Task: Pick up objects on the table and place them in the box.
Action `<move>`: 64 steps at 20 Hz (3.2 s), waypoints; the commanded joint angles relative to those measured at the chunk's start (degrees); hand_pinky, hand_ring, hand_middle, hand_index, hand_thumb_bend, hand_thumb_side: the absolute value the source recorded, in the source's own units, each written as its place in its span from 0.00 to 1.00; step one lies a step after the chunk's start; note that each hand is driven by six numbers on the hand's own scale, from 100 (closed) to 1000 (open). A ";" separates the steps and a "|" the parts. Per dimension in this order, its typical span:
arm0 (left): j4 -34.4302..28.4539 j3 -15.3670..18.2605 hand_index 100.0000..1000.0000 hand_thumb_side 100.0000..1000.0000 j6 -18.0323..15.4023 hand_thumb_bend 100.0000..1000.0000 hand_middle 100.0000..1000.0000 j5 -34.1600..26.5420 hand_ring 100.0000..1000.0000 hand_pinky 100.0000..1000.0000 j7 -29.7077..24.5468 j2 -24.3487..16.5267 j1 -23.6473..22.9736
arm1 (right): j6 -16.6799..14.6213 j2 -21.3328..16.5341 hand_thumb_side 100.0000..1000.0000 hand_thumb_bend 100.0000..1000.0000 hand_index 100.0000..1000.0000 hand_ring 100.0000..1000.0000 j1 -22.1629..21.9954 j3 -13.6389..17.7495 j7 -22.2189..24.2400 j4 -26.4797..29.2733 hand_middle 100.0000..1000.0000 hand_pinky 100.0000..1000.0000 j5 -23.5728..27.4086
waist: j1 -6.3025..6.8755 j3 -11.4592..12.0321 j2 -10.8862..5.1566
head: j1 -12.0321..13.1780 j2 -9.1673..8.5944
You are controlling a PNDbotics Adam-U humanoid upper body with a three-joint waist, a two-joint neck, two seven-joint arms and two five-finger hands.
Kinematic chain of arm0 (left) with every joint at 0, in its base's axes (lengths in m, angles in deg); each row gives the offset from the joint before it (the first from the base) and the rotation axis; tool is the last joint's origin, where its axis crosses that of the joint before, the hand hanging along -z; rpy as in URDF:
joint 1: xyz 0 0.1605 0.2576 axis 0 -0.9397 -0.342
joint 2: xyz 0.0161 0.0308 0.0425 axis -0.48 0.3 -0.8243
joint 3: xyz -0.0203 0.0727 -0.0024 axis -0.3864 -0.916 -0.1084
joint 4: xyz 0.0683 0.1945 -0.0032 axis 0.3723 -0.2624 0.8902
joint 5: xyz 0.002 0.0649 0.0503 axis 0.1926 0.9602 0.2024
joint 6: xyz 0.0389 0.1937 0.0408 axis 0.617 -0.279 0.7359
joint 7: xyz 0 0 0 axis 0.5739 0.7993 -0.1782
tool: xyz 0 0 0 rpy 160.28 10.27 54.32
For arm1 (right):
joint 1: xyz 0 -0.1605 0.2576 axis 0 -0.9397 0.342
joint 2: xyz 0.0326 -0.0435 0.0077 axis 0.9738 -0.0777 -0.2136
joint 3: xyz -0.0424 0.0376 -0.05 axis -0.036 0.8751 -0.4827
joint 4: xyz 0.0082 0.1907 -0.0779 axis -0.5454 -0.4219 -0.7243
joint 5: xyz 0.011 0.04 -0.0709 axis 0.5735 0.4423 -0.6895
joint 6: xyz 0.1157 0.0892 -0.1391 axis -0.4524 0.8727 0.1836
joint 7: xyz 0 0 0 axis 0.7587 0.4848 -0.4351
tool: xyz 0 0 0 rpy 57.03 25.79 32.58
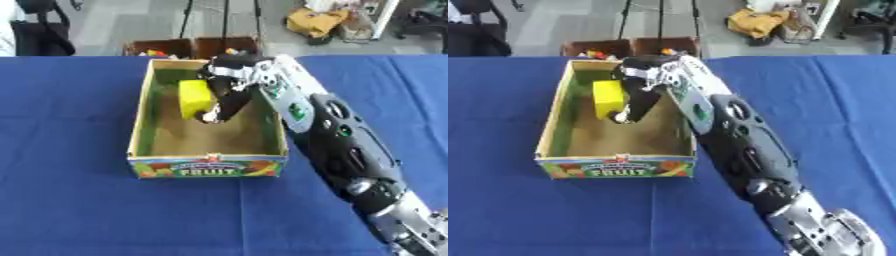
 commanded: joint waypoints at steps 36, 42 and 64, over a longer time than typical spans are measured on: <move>-1.09 0.58 0.88 1.00 0.52 0.00 0.82 0.41 0.75 0.41 0.42 -0.80 -0.16 | 2.76 -10.65 0.44 0.36 0.86 0.74 -1.29 5.86 -3.35 26.08 0.68 0.58 8.91 | 0.31 -2.36 -1.84 | 1.35 -0.74; -1.09 0.88 0.88 1.00 0.39 0.00 0.82 0.68 0.75 0.41 0.87 -0.96 -0.09 | 9.32 -16.61 0.45 0.31 0.84 0.71 -9.58 10.66 -10.28 41.88 0.65 0.55 14.56 | 0.83 -3.08 -1.49 | 2.52 -0.82; -1.09 1.60 0.87 1.00 0.14 0.00 0.82 1.31 0.75 0.41 2.50 -0.88 0.39 | -5.10 -16.10 0.10 0.00 0.70 0.62 -32.44 23.77 -78.12 53.34 0.55 0.40 16.96 | 2.99 -5.31 0.06 | 4.85 -0.34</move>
